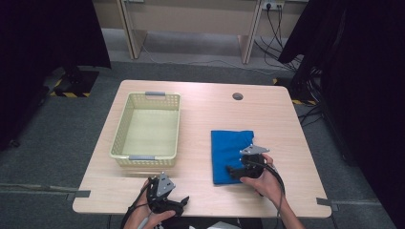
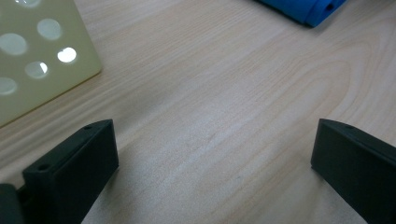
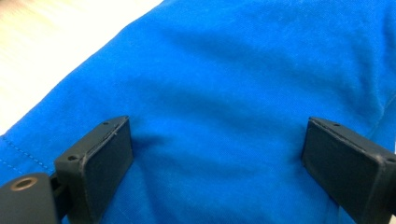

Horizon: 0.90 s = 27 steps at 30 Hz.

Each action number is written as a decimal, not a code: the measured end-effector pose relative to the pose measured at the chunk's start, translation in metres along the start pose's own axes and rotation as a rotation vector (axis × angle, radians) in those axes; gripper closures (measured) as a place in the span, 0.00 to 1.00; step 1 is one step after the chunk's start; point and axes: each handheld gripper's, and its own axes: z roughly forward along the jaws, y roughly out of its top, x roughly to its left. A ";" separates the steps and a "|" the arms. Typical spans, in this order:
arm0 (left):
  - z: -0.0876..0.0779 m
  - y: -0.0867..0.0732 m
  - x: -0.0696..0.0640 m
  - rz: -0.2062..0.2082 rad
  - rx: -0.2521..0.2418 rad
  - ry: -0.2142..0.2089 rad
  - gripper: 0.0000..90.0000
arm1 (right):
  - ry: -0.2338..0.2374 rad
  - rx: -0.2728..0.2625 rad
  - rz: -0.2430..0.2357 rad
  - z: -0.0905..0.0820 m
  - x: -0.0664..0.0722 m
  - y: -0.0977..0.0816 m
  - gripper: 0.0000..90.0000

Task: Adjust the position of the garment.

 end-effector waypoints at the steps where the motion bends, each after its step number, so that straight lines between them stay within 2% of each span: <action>1: 0.000 0.000 0.000 0.000 0.001 0.000 0.00 | 0.001 0.000 0.004 0.001 0.001 0.001 0.10; 17: 0.000 0.000 0.000 0.000 -0.003 0.001 0.00 | -0.011 -0.018 0.016 0.013 0.007 0.011 0.09; 22: 0.000 0.000 0.000 0.000 -0.004 0.001 0.00 | 0.020 -0.042 0.010 0.006 0.004 0.010 0.09; 27: 0.000 0.000 0.000 0.000 -0.004 0.000 0.00 | 0.025 -0.078 0.007 -0.008 0.000 0.007 0.09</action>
